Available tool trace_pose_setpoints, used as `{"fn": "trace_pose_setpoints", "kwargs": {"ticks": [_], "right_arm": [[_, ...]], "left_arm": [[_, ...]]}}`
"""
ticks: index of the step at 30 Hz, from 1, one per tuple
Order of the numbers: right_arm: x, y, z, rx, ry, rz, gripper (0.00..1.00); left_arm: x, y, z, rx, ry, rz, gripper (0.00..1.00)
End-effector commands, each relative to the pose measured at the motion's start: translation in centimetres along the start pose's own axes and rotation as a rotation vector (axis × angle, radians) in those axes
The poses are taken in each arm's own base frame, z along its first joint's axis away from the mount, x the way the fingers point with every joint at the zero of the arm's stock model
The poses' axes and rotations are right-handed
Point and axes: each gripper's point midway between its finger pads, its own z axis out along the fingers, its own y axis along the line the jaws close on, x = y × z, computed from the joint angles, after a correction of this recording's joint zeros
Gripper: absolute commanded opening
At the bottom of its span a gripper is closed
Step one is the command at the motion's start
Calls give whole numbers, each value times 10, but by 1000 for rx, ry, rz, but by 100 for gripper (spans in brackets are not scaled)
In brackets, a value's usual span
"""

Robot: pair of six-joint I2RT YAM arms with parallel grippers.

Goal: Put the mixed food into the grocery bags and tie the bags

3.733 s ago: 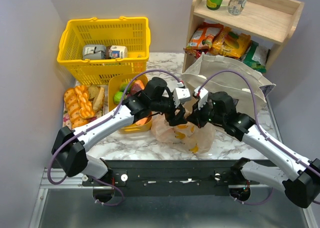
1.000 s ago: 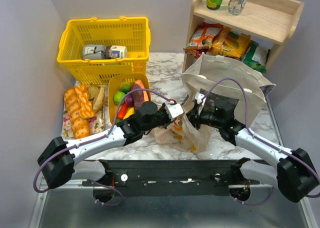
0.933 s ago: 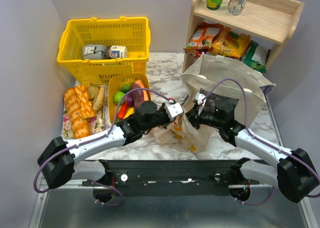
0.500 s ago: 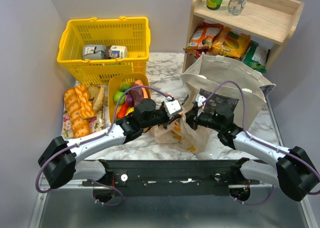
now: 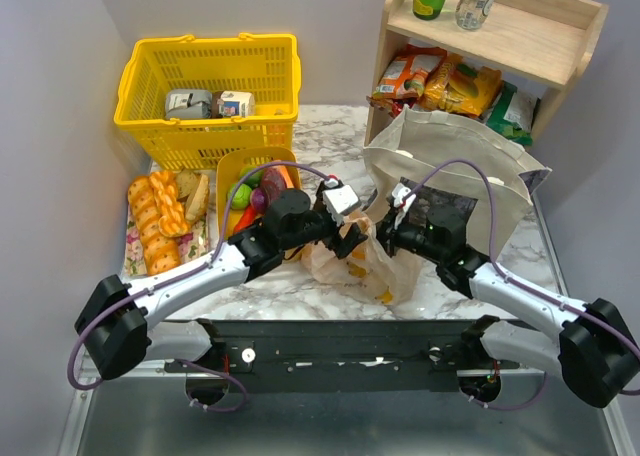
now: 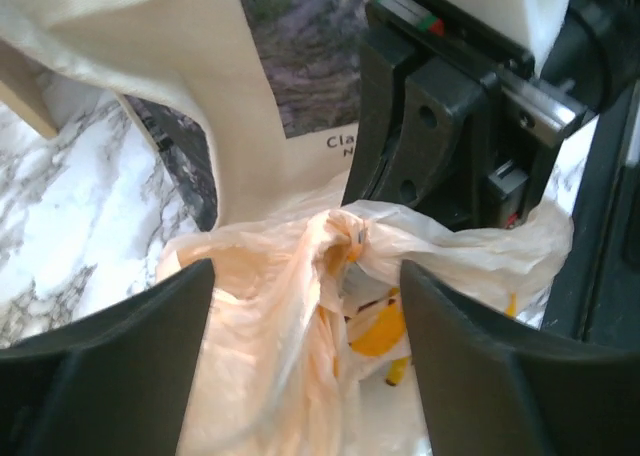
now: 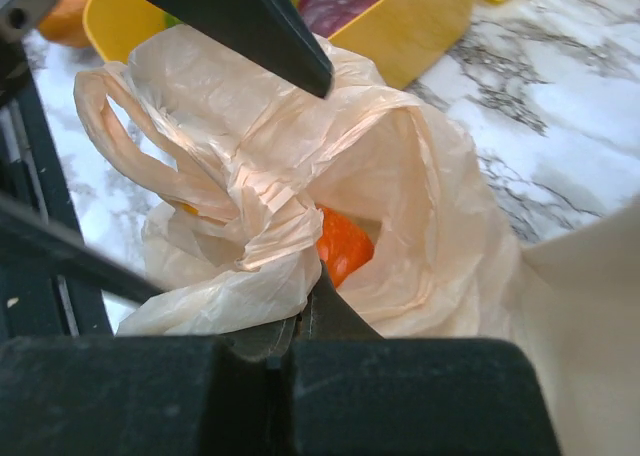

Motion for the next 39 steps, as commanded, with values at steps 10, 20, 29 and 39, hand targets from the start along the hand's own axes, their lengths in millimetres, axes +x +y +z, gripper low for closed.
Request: {"fn": "trace_pose_setpoints", "kwargs": {"ticks": [10,20,29,39], "right_arm": [[-6,-19,-5,127,64,49,1],[-7,-14,-4,101,64,46,1],[-7,-15,-3,104,68,46,1],[-1,-15,-7,106,99,32,1]], "left_arm": [[-8,30,-64,-232,77,-263,98],[15,19,-66,-156,108,-514,69],[25,6,-55,-76,80,-604,67],[22,25,-44,-149,-59,-645,28]]}}
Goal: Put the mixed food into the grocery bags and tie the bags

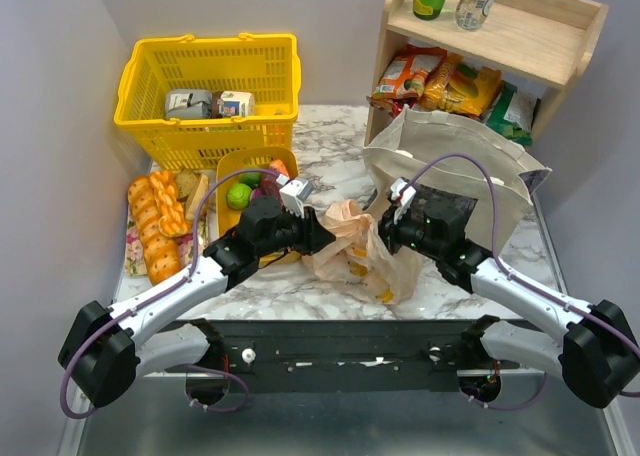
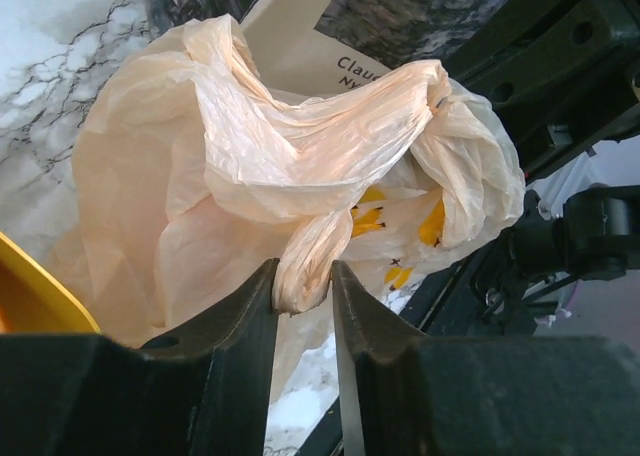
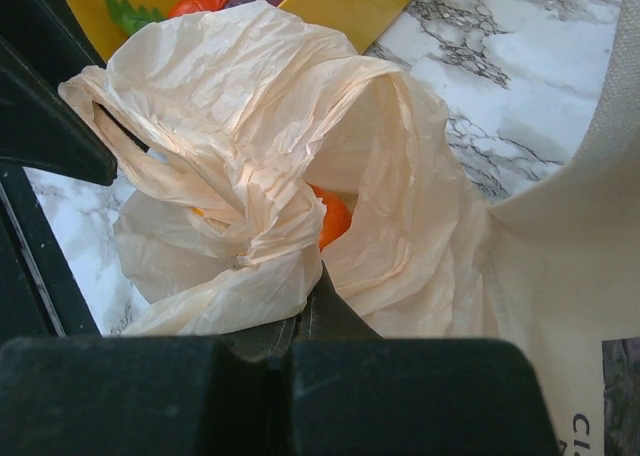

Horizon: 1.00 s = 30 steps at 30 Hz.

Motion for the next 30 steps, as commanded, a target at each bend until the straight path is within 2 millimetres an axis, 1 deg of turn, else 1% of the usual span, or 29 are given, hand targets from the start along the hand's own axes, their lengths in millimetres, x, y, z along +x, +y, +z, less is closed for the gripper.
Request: {"fn": "trace_pose_setpoints", "kwargs": {"ticks": [1,2,3,4,5,6,7,8,9,10,11,12,14,15,18,20,24,28,30], "right_arm": [[-2,0,-2,1,18,-17,1],[0,-1,-2,6,23,-15,1],[1,-3,-3,18,29,-16,1],[3,-5,-4,31,47,-10,1],[2,-8,-5,51,55,-4,1],[2,-17,-8,110,63,2,1],[10,-25,-12,161,105,19,1],[1,-32,-15,210,90,19,1],[7,-47,-22,308,125,25,1],[10,-52,-30,350,144,24,1],[7,-59,-35,396,141,16,1],[6,-69,-42,458,141,3,1],[3,-75,-51,506,136,-10,1],[1,-82,-56,553,136,-15,1],[8,-94,-63,637,164,-1,1],[17,-98,-63,664,195,8,1],[24,-102,-64,698,212,33,1],[19,-106,-69,736,195,44,1],[14,-107,-72,749,177,47,1]], "left_arm": [[-27,-1,2,10,-154,-21,24],[-28,-1,2,11,-162,-20,20],[-28,-1,1,8,-166,-15,4],[-31,3,1,-12,-177,-11,0],[-30,6,-2,-36,-177,-11,0],[-31,10,-4,-58,-178,-7,0],[-32,17,-6,-90,-184,-6,0],[-33,27,-12,-143,-189,-7,0],[-34,33,-15,-163,-192,-11,0],[-35,37,-19,-178,-196,-10,0],[-38,47,-25,-207,-200,-19,0],[-41,51,-27,-218,-204,-22,0],[-43,64,-32,-251,-201,-35,0],[-45,66,-34,-252,-204,-35,0],[-48,70,-36,-251,-204,-41,0],[-51,71,-37,-253,-209,-44,0],[-54,75,-39,-262,-210,-38,0],[-58,81,-44,-289,-221,-37,0],[-53,86,-46,-310,-208,-42,0]]}}
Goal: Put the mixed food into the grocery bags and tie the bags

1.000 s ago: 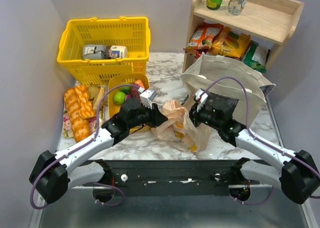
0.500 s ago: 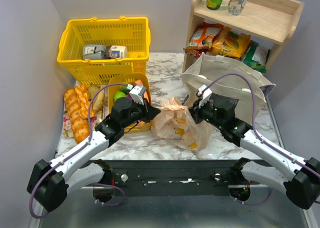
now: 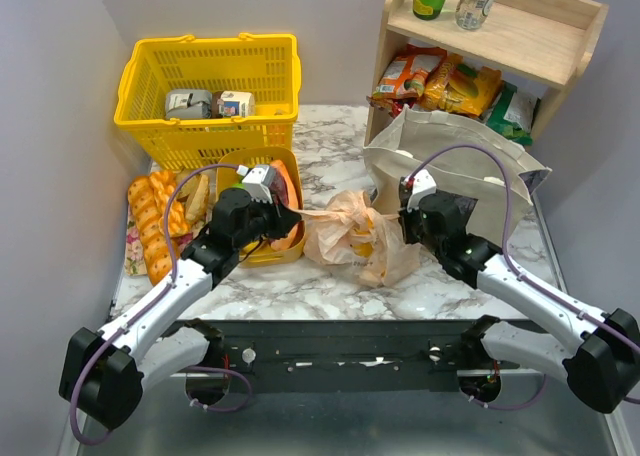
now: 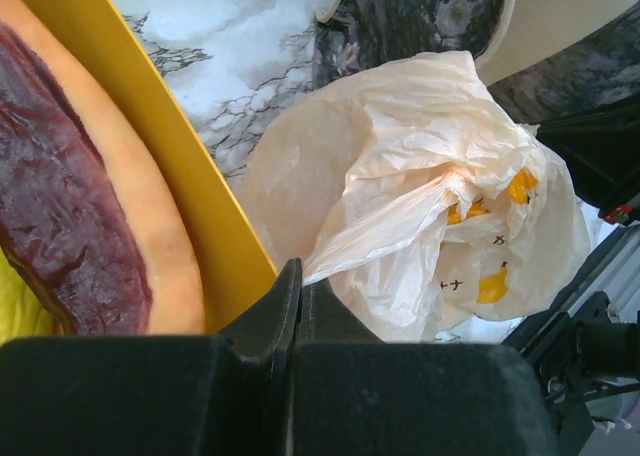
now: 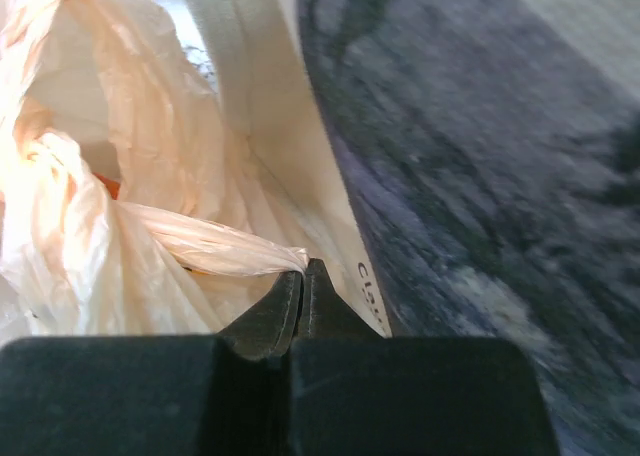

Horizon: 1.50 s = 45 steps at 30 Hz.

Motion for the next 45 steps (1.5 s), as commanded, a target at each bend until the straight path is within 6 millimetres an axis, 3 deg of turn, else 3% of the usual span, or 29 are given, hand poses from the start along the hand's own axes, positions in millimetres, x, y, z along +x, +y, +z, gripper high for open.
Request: {"fn": "trace_pose_setpoints", "kwargs": {"ticks": [1,5,14,30,45], "right_arm": [[0,-33,-11,166,2,25,1],[0,-41,-18,215,-15,61,1],[26,-63,-27,335,-5,175,1],[31,-97,-43,437,-62,297,1],[33,-115,-53,527,-79,276,1]], "left_arm": [[-20,15,-9,-84,-60,25,0],[-27,23,-13,-120,-85,22,0],[-36,41,-27,-204,-163,-14,0],[-31,91,-59,-335,-228,-137,0],[-32,108,-71,-368,-261,-179,0]]}}
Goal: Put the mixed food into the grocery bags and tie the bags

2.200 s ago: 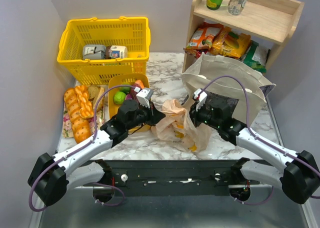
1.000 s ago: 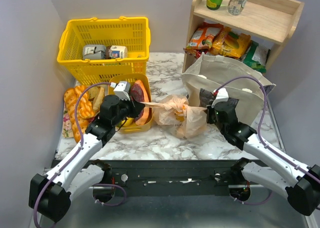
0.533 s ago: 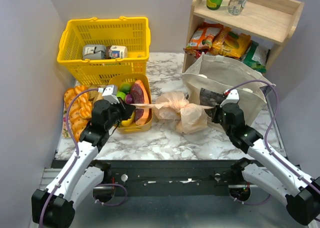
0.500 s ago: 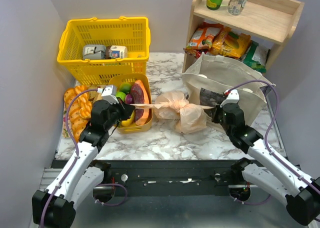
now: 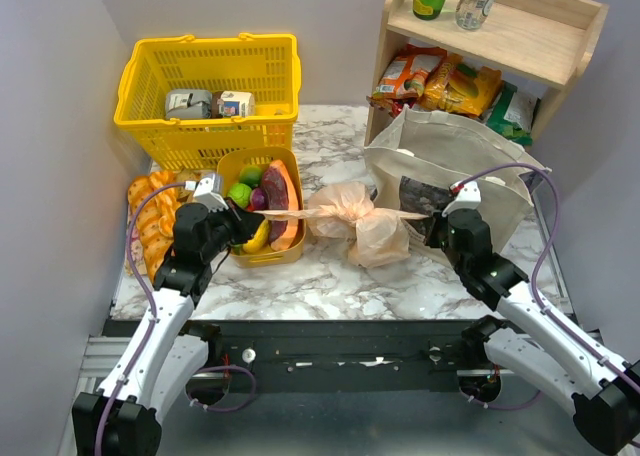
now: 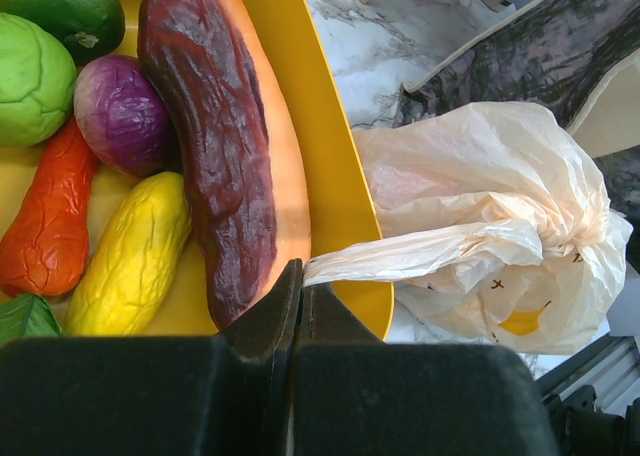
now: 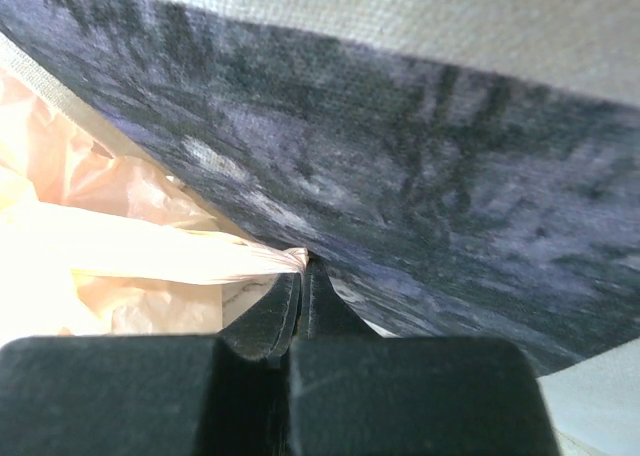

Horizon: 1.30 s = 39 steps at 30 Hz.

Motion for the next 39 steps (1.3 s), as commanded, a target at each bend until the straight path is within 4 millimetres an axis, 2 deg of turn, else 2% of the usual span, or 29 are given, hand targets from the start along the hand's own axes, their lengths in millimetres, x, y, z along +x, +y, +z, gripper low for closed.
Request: {"fn": "trace_pose_setpoints", "kwargs": {"ticks": [1,16,19,23,25,28,31,32,33,34,35,36,37,39], "right_arm": [[4,-70,-7,321,-16,-49,1],[3,-75,-9,324,-27,-31,1],[-1,-74,-10,309,-27,-59,1],[-10,-61,-10,232,-42,-87,1],[-11,-58,-7,224,-34,-93,1],[-6,-56,-3,215,-11,-92,1],[-4,-52,-2,194,-1,-95,1],[-5,-50,-2,182,0,-100,4],[-5,-49,-2,176,-2,-104,23],[-7,-48,-3,166,-10,-108,34],[-8,-46,-3,156,-13,-112,44],[-10,-45,-3,151,-20,-113,64],[-10,-45,-3,146,-22,-113,69],[-10,-41,-3,122,-23,-117,80]], "left_arm": [[-22,42,-7,-186,-117,0,0],[-28,45,-10,-179,-139,-17,0],[-34,31,-10,-110,-145,20,0],[-39,10,-9,-21,-140,63,0],[-32,-3,-5,28,-115,84,0],[-20,-6,0,32,-68,99,0],[-16,-11,1,44,-54,108,0],[-15,-11,1,42,-48,114,7],[-16,-13,1,47,-47,118,19],[-17,-16,0,56,-46,126,40],[-17,-17,0,61,-46,136,50],[-17,-19,0,69,-46,143,60],[-16,-21,0,78,-42,144,72],[-15,-23,-1,95,-44,144,77]]}}
